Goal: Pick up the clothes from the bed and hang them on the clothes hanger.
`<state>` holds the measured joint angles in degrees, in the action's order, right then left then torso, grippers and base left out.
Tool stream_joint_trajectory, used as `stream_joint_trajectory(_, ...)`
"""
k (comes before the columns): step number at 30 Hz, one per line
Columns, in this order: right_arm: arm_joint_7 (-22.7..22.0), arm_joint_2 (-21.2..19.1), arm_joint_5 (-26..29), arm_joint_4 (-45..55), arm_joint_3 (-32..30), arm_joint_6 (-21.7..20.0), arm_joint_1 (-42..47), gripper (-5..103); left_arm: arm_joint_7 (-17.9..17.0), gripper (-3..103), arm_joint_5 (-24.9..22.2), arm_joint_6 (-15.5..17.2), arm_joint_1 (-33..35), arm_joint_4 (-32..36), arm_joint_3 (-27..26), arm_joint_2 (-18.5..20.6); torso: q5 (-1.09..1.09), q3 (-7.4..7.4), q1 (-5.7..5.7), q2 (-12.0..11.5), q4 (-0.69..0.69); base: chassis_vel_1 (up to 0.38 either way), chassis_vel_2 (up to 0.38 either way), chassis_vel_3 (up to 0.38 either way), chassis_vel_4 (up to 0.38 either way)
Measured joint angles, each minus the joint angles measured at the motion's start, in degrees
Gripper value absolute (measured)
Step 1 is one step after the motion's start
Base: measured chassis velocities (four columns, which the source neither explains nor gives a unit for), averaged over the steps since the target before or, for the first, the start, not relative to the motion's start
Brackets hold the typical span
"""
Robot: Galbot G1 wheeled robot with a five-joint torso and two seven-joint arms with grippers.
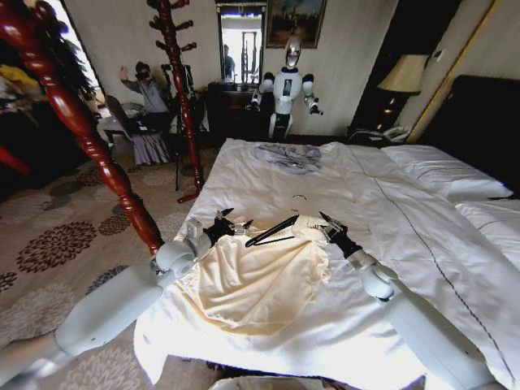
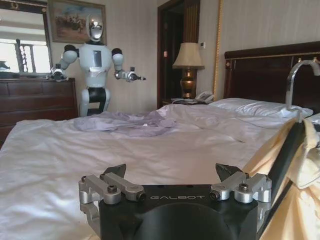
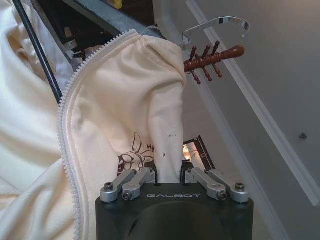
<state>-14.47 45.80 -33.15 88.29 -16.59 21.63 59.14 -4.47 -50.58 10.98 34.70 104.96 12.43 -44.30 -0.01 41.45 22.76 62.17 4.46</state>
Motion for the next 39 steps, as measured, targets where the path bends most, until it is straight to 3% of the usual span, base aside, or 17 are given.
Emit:
stream_joint_trajectory(9, -0.15, 0.03, -0.04, 0.75, 0.0, -0.1, 0.28, 20, -1.89, 100, -1.14, 1.87, -7.16, -8.69, 6.8, -6.78, 0.01, 0.0, 0.0, 0.0, 0.01, 0.0, 0.0, 0.0, 0.0)
stream_joint_trajectory(14, -0.2, -0.19, -0.06, 1.0, -0.36, -0.12, 0.86, 20, -6.95, 100, -1.21, 6.23, -12.65, -14.35, 10.7, -12.03, 0.02, 0.0, 0.01, 0.0, 0.02, 0.0, 0.0, 0.0, 0.0)
stream_joint_trajectory(20, -0.29, -0.45, -0.12, 1.07, -0.78, -0.12, 1.17, 20, -14.47, 102, -5.66, 13.99, -17.21, -20.86, 13.26, -18.17, 0.03, 0.0, 0.01, 0.0, 0.01, 0.0, 0.0, 0.0, 0.0)
stream_joint_trajectory(30, -0.38, -0.61, -0.03, 1.17, -0.78, -0.06, 0.94, 20, -14.92, 89, -6.33, 17.23, -19.59, -28.78, 15.47, -22.66, 0.02, 0.0, 0.01, 0.0, 0.0, 0.0, 0.0, 0.0, 0.0)
stream_joint_trajectory(34, -0.41, -0.37, -0.47, 0.89, -0.69, 0.06, 0.67, 20, -11.08, 76, -1.26, 14.17, -20.03, -34.24, 16.65, -24.87, 0.01, 0.0, 0.01, 0.0, 0.01, 0.0, 0.0, 0.0, 0.0)
stream_joint_trajectory(35, -0.41, -0.37, -0.47, 0.89, -0.69, 0.06, 0.67, 20, -11.08, 76, -1.26, 14.17, -20.03, -34.24, 16.65, -24.87, 0.01, 0.0, 0.01, 0.0, 0.01, 0.0, 0.0, 0.0, 0.0)
stream_joint_trajectory(38, -0.44, 0.02, -0.84, 0.83, -0.57, 0.21, 0.48, 20, -10.24, 60, -0.67, 13.85, -20.05, -36.43, 16.72, -26.42, 0.02, 0.01, 0.01, 0.0, 0.0, 0.0, 0.0, 0.0, 0.0)
stream_joint_trajectory(39, -0.44, 0.02, -0.84, 0.83, -0.57, 0.21, 0.48, 20, -10.24, 60, -0.67, 13.85, -20.05, -36.43, 16.72, -26.42, 0.02, 0.01, 0.01, 0.0, 0.0, 0.0, 0.0, 0.0, 0.0)
